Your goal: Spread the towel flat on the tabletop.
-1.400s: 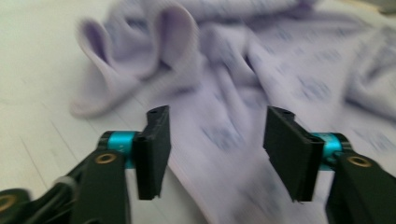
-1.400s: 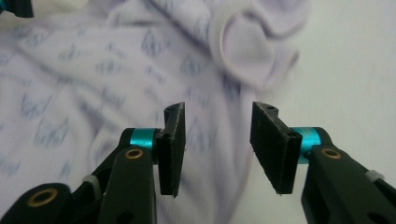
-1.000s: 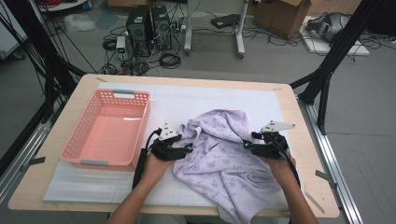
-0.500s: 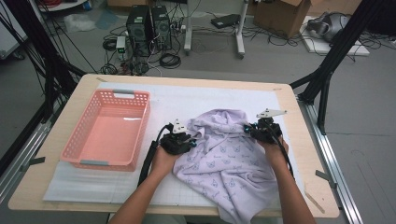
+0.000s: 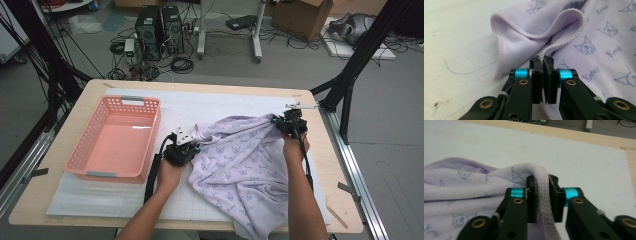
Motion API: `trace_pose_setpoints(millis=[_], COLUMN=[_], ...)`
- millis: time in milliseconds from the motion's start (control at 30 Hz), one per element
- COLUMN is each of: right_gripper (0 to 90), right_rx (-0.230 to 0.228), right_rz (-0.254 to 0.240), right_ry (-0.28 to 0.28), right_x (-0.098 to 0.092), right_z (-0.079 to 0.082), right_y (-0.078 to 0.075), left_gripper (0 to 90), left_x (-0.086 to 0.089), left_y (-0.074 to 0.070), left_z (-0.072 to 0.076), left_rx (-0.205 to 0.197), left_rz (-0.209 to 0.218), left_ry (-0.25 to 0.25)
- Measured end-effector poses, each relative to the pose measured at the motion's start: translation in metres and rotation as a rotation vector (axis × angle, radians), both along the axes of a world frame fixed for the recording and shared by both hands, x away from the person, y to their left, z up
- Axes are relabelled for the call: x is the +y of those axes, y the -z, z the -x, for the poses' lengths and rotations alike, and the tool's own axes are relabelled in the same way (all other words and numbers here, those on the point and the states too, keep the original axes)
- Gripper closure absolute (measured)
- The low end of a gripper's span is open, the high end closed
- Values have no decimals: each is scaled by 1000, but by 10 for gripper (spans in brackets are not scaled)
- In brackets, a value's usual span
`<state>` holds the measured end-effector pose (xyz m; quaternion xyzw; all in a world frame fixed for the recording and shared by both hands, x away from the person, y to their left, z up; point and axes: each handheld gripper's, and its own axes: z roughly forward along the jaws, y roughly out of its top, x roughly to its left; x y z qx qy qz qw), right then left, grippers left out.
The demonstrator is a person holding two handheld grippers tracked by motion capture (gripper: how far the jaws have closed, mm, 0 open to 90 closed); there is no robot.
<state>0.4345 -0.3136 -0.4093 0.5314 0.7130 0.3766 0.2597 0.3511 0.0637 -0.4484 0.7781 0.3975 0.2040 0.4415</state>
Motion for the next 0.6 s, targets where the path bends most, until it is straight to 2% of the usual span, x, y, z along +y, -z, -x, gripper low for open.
trace_pose_setpoints(millis=[67,133,200,267,300,367,433,467,500,600], right_gripper=[674,612,560,560,558,557,542,537,536,547], right_rx=[16,28,18,-21,-30,-39,-34,-27,-21,-6], right_rz=[15,21,23,41,27,-1,-45,-65,-66,-7], right_ry=[-12,-37,-67,-85,-94,-119,-177,-224,-237,-263], right_x=[6,8,7,4,2,-4,-8,-10,-10,-11], right_z=[1,4,12,22,26,36,44,48,51,65], right_y=[1,-1,-7,-16,-19,-27,-34,-36,-38,-38], left_gripper=[707,591,507,480,471,459,457,454,449,446], left_x=[3,5,4,4,4,7,10,11,13,13], left_y=[0,-2,-5,-8,-9,-8,-6,-5,-3,-1], left_z=[2,4,8,15,18,23,24,25,26,30], left_rx=[-11,6,7,-20,-17,-22,-3,6,16,38], left_rz=[32,36,43,47,38,54,60,63,65,94], left_ry=[3,12,22,37,57,78,84,85,89,111])
